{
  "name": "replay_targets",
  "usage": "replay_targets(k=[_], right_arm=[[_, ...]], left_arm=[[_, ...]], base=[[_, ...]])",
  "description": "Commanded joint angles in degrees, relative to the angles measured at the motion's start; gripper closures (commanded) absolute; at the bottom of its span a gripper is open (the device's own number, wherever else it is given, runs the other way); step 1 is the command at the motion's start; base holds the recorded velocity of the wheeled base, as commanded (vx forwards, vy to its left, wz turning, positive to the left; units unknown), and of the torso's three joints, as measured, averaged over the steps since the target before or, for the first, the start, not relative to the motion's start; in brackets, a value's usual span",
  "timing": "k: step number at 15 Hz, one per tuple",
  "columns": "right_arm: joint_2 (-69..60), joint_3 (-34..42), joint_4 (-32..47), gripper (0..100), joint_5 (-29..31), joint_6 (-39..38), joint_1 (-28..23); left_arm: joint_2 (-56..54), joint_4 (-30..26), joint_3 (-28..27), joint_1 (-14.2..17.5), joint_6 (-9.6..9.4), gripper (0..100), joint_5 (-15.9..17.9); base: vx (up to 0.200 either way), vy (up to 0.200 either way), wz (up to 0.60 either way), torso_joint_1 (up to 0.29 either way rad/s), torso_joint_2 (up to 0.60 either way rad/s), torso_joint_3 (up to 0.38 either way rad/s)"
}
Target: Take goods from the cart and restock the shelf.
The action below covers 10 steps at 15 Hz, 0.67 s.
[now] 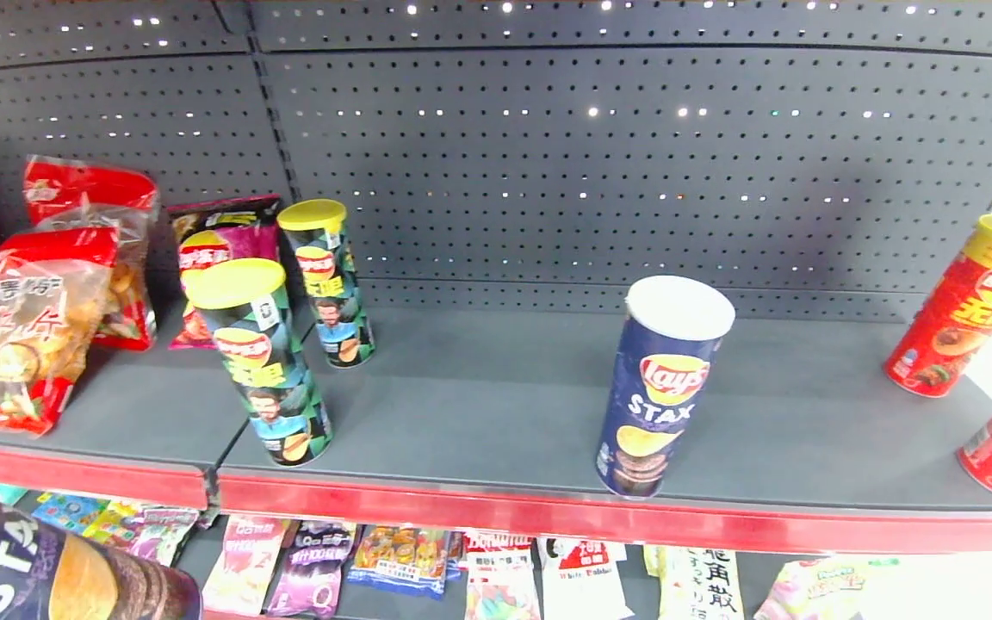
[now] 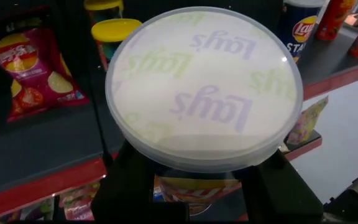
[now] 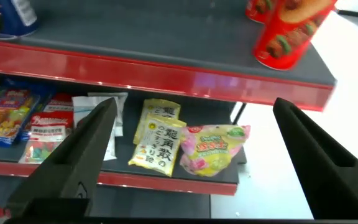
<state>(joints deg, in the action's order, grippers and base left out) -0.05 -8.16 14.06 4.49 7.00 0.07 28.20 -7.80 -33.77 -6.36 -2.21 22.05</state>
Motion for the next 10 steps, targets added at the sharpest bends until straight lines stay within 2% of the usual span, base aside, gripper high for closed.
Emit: replay_targets(k=[1, 5, 7, 10], right_arm=[[0.05, -0.02, 0.01, 0, -0.09, 0.03, 0.01], [0.05, -0.02, -0.08, 0, -0.18, -0.05, 0.01], [0.05, -0.02, -0.08, 0, -0.27, -0.05, 0.01], [0.05, -0.02, -0.08, 0, -0.27, -0.14, 0.01]], left_arm=[[1.42, 0.77, -0.07, 0.04, 0.01, 100, -0.17], [1.95, 1.12, -0.07, 0.04, 0.10, 100, -0.17], [2.56, 1.91, -0.07, 0.04, 0.89, 100, -0.26], [3.88, 2.79, 0.02, 0.04, 1.15, 100, -0.26]], base=[[0.000, 0.000, -0.60, 0.007, 0.01, 0.002], [0.000, 0.000, -0.60, 0.004, 0.00, 0.004], [0.000, 0.000, -0.60, 0.007, 0.00, 0.005], [0.000, 0.000, 0.00, 0.000, 0.00, 0.000]])
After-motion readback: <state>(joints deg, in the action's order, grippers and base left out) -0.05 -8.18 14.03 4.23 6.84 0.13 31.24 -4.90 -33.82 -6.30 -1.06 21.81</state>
